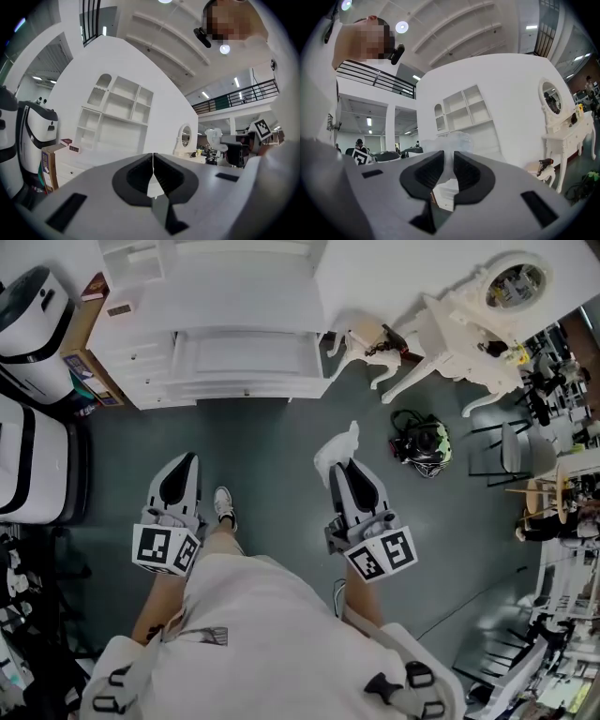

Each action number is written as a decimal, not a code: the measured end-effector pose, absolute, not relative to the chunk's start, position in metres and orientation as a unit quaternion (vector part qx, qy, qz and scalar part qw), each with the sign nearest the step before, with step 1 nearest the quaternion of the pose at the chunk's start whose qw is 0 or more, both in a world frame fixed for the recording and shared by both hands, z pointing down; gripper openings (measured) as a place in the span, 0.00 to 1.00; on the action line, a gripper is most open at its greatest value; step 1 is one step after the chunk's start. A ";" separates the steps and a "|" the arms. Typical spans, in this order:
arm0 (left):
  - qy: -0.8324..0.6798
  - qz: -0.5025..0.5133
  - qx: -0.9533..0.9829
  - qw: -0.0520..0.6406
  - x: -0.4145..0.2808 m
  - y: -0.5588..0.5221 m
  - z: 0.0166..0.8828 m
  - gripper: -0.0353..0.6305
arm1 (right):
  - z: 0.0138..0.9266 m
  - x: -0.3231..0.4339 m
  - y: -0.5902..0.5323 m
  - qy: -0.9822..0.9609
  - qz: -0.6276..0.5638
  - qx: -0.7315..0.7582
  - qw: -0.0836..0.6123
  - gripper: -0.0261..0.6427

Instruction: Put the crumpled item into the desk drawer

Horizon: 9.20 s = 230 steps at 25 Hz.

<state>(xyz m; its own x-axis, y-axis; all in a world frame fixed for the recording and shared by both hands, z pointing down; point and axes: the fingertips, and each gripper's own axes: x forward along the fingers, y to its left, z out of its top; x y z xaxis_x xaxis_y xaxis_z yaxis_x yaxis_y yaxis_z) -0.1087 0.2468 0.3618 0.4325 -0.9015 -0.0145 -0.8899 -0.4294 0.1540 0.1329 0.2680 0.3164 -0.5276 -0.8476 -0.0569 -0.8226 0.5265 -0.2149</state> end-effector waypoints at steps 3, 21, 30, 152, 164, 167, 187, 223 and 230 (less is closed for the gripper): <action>-0.534 -0.050 0.841 0.068 -0.130 0.192 0.363 0.08 | 0.311 0.107 0.215 0.877 -0.081 -0.468 0.071 0.15; -0.514 -0.059 0.851 0.086 -0.232 0.001 0.364 0.08 | 0.280 -0.028 0.015 0.893 -0.066 -0.442 0.047 0.15; -0.467 -0.057 0.877 0.102 -0.187 -0.025 0.362 0.08 | 0.273 0.010 -0.004 0.879 -0.057 -0.471 0.053 0.15; -0.712 0.042 0.683 0.157 -0.167 -0.134 0.485 0.08 | 0.770 -0.046 -0.295 0.898 -0.118 -0.214 -0.366 0.15; -0.732 0.045 0.662 0.159 -0.182 -0.123 0.483 0.08 | 0.784 -0.052 -0.296 0.892 -0.100 -0.198 -0.393 0.16; -0.735 0.043 0.658 0.158 -0.183 -0.119 0.483 0.08 | 0.787 -0.051 -0.295 0.887 -0.105 -0.188 -0.408 0.17; -0.731 0.037 0.664 0.153 -0.187 -0.104 0.470 0.08 | 0.792 -0.053 -0.292 0.878 -0.082 -0.158 -0.444 0.26; -0.618 0.018 0.777 0.116 -0.167 -0.143 0.418 0.08 | 0.676 0.018 -0.278 0.852 -0.169 -0.329 -0.371 0.06; -0.588 0.006 0.804 0.085 -0.157 -0.151 0.387 0.08 | 0.630 0.055 -0.254 0.839 -0.213 -0.400 -0.302 0.06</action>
